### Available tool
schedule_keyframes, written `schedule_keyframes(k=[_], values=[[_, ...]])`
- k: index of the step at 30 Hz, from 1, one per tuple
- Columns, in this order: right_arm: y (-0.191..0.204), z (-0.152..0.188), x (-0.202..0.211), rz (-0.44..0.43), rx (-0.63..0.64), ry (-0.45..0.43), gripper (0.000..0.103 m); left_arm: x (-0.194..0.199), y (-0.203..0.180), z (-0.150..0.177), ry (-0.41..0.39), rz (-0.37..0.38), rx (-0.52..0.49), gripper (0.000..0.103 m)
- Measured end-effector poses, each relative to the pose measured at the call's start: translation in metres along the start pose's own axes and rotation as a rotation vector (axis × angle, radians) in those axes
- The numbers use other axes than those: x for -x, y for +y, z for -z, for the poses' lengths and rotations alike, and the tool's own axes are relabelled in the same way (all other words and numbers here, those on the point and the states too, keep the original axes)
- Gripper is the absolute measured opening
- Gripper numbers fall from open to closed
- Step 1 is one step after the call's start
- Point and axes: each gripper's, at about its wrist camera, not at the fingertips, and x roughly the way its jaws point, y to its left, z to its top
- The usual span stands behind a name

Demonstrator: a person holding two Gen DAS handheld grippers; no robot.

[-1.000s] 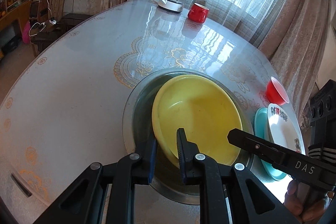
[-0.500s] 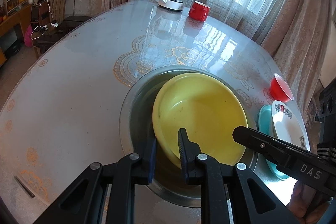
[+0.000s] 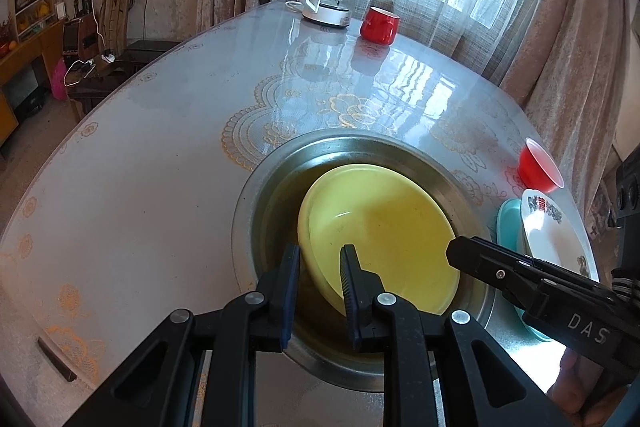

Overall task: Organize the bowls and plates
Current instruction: 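Lower the yellow bowl into the steel bowl and open both grippers, then move both grippers to the rim of the plate stack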

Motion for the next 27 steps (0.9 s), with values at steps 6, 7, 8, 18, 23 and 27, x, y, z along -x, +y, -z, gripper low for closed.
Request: schedule_keyframes(k=[6, 7, 8, 18, 23, 27], values=[[0.001, 0.001, 0.006, -0.018, -0.001, -0.02, 0.028, 0.004, 0.007, -0.002, -0.022, -0.018, 0.014, 0.023], [0.002, 0.001, 0.008, -0.022, 0.003, -0.029, 0.028, 0.004, 0.007, -0.002, -0.024, -0.019, 0.016, 0.023], [0.003, 0.001, 0.01, -0.025, 0.008, -0.036, 0.029, 0.005, 0.007, -0.002, -0.028, -0.023, 0.015, 0.023], [0.002, 0.001, 0.031, -0.059, 0.001, -0.099, 0.036, 0.024, -0.007, -0.002, -0.092, 0.0, -0.034, 0.028], [-0.009, 0.0, 0.041, -0.06, -0.035, -0.118, 0.038, 0.027, -0.019, -0.002, -0.106, 0.012, -0.069, 0.029], [-0.022, -0.003, 0.051, -0.049, -0.07, -0.143, 0.039, 0.027, -0.029, -0.001, -0.106, 0.02, -0.092, 0.033]])
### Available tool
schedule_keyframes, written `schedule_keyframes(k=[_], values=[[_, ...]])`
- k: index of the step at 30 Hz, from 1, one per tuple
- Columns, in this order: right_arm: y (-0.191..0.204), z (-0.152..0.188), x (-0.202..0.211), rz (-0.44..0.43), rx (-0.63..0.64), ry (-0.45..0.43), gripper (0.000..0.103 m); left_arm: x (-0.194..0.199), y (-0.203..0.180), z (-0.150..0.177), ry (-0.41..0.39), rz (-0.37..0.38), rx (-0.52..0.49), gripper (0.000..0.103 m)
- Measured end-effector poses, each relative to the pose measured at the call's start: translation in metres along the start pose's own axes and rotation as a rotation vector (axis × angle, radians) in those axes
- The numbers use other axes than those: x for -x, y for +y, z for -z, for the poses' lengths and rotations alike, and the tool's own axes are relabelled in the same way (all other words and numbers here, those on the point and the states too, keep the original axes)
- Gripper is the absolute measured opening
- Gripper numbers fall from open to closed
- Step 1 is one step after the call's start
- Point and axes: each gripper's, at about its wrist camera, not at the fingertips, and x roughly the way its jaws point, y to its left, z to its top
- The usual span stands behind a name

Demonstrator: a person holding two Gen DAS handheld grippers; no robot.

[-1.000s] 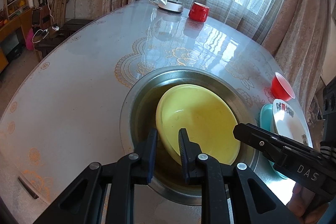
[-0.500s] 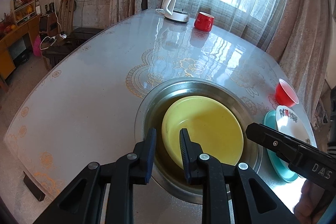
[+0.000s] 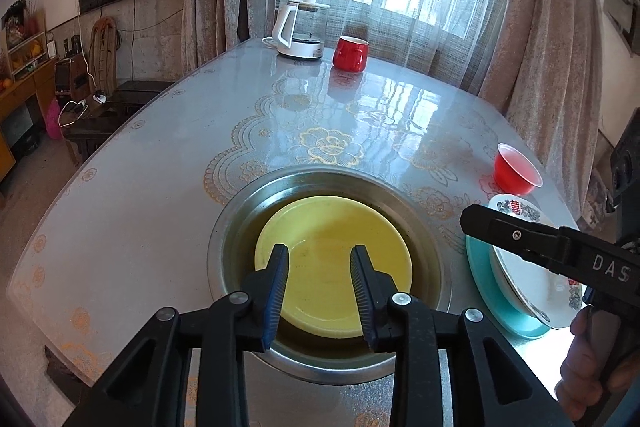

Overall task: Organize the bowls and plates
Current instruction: 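Move both grippers to the rim of the plate stack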

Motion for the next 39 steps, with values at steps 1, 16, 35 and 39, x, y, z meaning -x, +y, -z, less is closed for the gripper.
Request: schedule_keyframes(k=[1, 16, 35, 39], values=[[-0.004, -0.001, 0.003, 0.001, -0.01, -0.005, 0.039, 0.0, -0.002, 0.0, 0.001, 0.001, -0.005, 0.033], [-0.065, -0.012, 0.054, 0.075, -0.149, -0.107, 0.042, -0.007, -0.032, -0.011, 0.023, 0.022, -0.053, 0.034], [-0.166, -0.001, 0.116, 0.229, -0.376, -0.206, 0.042, -0.026, -0.06, -0.021, 0.069, 0.073, -0.097, 0.039], [-0.177, 0.002, 0.122, 0.248, -0.405, -0.214, 0.043, -0.032, -0.073, -0.025, 0.092, 0.087, -0.11, 0.039]])
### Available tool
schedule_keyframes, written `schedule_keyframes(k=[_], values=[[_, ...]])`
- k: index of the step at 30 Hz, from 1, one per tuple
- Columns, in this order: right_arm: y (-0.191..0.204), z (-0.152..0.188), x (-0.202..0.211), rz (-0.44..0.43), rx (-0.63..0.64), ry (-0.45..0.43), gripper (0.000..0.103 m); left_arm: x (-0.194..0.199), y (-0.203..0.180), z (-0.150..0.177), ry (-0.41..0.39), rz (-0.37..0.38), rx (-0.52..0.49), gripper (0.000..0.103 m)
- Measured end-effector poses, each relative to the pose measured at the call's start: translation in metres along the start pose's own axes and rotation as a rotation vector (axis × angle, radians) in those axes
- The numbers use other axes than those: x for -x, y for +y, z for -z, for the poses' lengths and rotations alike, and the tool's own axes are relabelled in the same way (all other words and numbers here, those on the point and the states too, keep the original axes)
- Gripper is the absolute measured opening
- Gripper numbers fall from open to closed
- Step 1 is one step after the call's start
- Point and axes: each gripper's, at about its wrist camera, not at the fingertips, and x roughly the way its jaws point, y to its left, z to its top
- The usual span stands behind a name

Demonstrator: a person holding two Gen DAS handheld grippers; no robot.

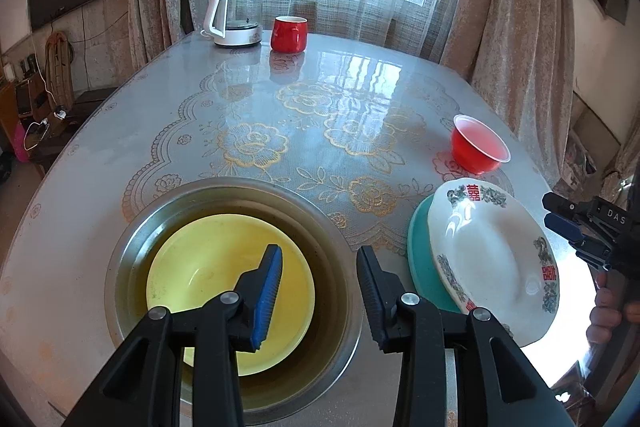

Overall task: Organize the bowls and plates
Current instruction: 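Move both grippers to the rim of the plate stack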

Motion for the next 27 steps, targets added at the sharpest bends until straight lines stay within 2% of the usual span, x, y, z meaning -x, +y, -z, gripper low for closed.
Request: schedule_keyframes(k=[6, 18, 27], values=[[-0.016, -0.006, 0.007, 0.02, -0.03, -0.017, 0.042, -0.013, -0.014, -0.01, 0.039, 0.02, 0.009, 0.039], [-0.042, -0.017, 0.001, 0.043, -0.092, -0.018, 0.042, -0.024, -0.04, -0.032, 0.001, 0.065, -0.032, 0.039], [-0.05, -0.03, -0.005, 0.041, -0.117, -0.021, 0.043, -0.047, -0.061, -0.053, 0.054, 0.142, -0.036, 0.044]])
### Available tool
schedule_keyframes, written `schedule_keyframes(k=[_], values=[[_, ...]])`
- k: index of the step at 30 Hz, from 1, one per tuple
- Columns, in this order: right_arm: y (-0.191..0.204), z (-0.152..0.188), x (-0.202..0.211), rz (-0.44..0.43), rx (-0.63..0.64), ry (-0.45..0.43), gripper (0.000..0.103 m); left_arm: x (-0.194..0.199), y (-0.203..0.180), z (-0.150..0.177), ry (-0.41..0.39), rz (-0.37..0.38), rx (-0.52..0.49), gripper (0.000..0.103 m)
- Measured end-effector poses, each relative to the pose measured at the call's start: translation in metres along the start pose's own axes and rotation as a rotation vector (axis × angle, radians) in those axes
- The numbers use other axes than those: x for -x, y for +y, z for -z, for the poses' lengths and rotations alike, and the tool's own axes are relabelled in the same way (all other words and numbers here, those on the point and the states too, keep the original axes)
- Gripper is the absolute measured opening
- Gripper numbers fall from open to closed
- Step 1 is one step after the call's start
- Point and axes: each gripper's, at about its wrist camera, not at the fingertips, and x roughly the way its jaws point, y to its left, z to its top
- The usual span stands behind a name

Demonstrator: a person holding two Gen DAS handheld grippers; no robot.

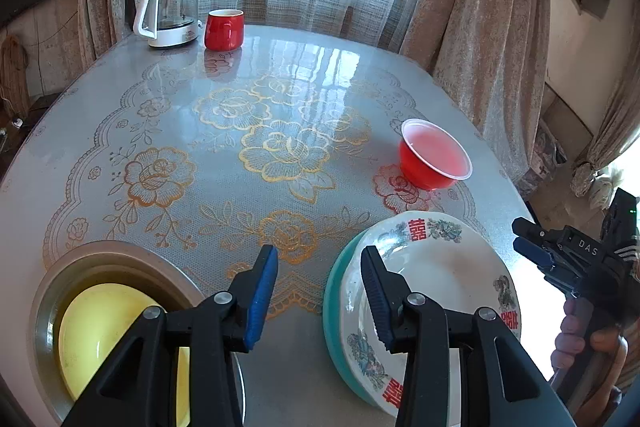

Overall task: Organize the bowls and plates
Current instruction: 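Move both grippers to the rim of the plate stack, then move both grippers past the plates to the red plastic bowl rim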

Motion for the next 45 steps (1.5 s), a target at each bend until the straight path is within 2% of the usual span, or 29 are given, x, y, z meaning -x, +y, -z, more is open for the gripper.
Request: schedule_keyframes(k=[11, 15, 23, 31, 37, 39, 42, 44, 45], values=[[0.002, -0.018, -0.013, 0.004, 0.016, 0.01, 0.042, -0.032, -0.028, -0.025, 0.053, 0.077, -0.027, 0.042], [0.005, -0.027, -0.018, -0.004, 0.015, 0.002, 0.042, -0.044, -0.037, -0.037, 0.07, 0.133, -0.022, 0.039], [0.01, -0.043, -0.037, -0.024, 0.012, 0.006, 0.043, -0.075, -0.06, -0.06, 0.109, 0.159, -0.011, 0.02], [0.013, -0.06, -0.055, -0.01, 0.036, -0.001, 0.042, -0.106, -0.076, -0.086, 0.118, 0.177, 0.045, 0.02], [0.006, -0.075, -0.066, -0.001, 0.016, 0.01, 0.043, -0.134, -0.093, -0.103, 0.128, 0.184, 0.071, 0.037], [0.002, -0.078, -0.073, -0.005, 0.007, 0.024, 0.042, -0.146, -0.099, -0.104, 0.153, 0.16, 0.06, 0.036], [0.001, -0.08, -0.082, 0.002, 0.012, 0.047, 0.042, -0.158, -0.11, -0.099, 0.195, 0.129, -0.001, 0.026], [0.005, -0.078, -0.085, 0.001, 0.037, 0.054, 0.031, -0.159, -0.116, -0.095, 0.195, 0.139, -0.039, 0.016], [0.007, -0.077, -0.086, 0.0, 0.048, 0.059, 0.029, -0.158, -0.117, -0.093, 0.19, 0.135, -0.048, 0.016]])
